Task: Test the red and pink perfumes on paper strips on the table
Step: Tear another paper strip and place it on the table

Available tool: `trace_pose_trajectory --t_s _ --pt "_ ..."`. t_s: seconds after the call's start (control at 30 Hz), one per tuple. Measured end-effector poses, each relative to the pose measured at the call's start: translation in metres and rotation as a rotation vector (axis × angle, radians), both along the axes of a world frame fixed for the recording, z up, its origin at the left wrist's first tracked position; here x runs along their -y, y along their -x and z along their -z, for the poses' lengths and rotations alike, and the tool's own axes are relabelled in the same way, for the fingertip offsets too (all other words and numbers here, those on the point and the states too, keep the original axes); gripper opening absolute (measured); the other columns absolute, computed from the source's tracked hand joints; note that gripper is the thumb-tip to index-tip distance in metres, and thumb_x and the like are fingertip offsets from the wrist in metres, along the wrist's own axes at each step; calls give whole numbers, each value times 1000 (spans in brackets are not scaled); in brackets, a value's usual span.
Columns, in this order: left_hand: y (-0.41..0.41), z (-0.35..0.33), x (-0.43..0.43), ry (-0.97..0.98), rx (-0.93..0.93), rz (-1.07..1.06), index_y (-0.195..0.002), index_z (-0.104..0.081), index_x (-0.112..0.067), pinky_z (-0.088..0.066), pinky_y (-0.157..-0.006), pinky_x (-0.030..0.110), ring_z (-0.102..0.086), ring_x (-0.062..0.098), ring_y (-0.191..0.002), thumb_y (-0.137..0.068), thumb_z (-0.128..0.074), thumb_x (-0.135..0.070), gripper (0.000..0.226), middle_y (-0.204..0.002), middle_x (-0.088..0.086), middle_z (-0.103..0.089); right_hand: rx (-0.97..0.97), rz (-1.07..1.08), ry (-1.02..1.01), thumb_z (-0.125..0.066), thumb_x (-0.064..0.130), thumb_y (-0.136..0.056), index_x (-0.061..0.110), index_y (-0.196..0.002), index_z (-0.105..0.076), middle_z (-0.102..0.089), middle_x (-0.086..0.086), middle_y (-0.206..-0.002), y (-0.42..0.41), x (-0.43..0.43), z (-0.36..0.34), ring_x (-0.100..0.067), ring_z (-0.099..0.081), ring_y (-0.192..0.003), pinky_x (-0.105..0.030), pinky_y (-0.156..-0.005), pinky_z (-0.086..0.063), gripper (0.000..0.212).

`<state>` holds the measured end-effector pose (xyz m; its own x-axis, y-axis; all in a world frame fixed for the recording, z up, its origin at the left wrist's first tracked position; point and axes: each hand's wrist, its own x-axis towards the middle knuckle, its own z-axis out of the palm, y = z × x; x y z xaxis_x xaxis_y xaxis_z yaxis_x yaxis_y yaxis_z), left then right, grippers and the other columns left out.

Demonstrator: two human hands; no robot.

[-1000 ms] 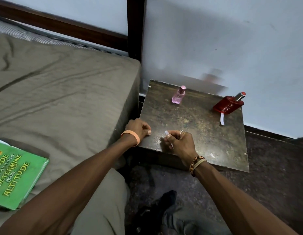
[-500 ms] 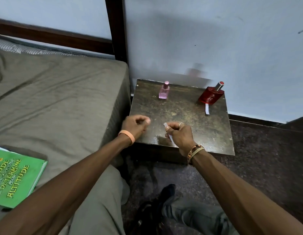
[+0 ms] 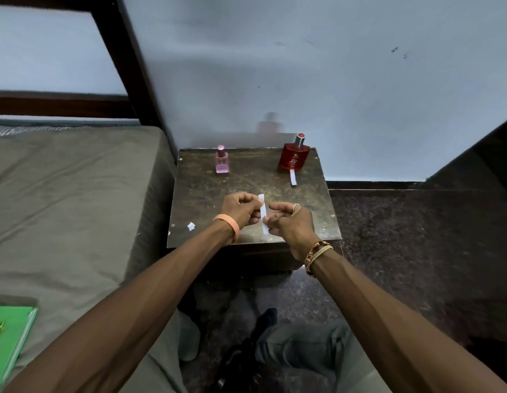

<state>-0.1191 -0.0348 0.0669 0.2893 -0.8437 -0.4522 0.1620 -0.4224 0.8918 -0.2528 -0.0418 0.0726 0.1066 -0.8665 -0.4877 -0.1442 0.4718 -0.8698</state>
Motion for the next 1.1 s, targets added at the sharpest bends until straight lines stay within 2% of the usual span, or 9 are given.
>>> trace_pose_trajectory --t_s 0.2,0.3,0.37,0.43,0.53,0.63,0.73,0.9,1.1 --pt "10 28 20 -16 54 -2 -78 -58 -12 -53 -52 21 -56 12 -55 -88 -64 -8 12 -69 7 -61 119 80 -134 -75 -4 -79 6 -109 -65 -74 -10 -85 11 2 18 -21 -72 -78 -36 -77 -59 33" --pt "11 43 27 -41 62 -12 -76 -57 -13 -51 -50 21 -56 7 -49 -88 -64 -8 14 -68 5 -61 155 105 -184 -74 -6 -79 5 -110 -64 -72 -11 -85 8 4 30 -21 -70 -74 -31 -70 -59 34" --pt "8 53 32 -41 102 -6 -74 -58 -14 -50 -50 24 -54 10 -51 -87 -65 -9 15 -65 5 -60 148 114 -206 -73 -8 -78 5 -108 -64 -71 -10 -84 5 7 39 -20 -69 -76 -29 -69 -58 34" --pt "4 64 38 -37 171 13 -70 -60 -16 -48 -52 26 -51 14 -54 -84 -68 -11 17 -62 5 -59 131 126 -214 -73 -9 -77 5 -107 -64 -71 -9 -83 4 10 47 -20 -69 -75 -27 -66 -58 33" --pt "-4 82 49 -4 401 89 -64 -62 -27 -49 -61 30 -53 11 -57 -78 -74 -21 20 -61 -5 -61 53 141 -202 -75 -10 -75 6 -104 -64 -73 -11 -85 0 20 60 -19 -71 -74 -27 -65 -57 35" --pt "-9 93 58 -3 552 195 -65 -64 -28 -51 -67 30 -55 11 -62 -78 -73 -32 16 -64 -7 -62 -56 148 -171 -79 -6 -71 9 -98 -66 -74 -10 -84 -4 29 71 -18 -72 -71 -28 -62 -57 34" --pt "-11 98 64 -8 654 257 -71 -66 -26 -52 -67 30 -59 13 -65 -80 -70 -36 14 -66 -8 -62 -153 135 -140 -81 -4 -70 14 -89 -67 -74 -5 -77 -8 36 77 -19 -72 -69 -32 -63 -61 30" --pt "-11 105 65 -19 764 313 -72 -65 -26 -54 -68 32 -60 14 -66 -81 -69 -32 12 -65 -8 -60 -195 83 -152 -80 -5 -69 13 -87 -67 -72 -8 -75 -10 39 86 -18 -69 -63 -33 -64 -60 29" --pt "-7 103 61 -6 887 275 -79 -67 -23 -47 -63 24 -61 11 -68 -81 -69 -30 7 -69 -9 -65 -240 11 -115 -83 2 -68 12 -83 -68 -72 -7 -69 -10 42 90 -17 -67 -59 -39 -67 -62 24"
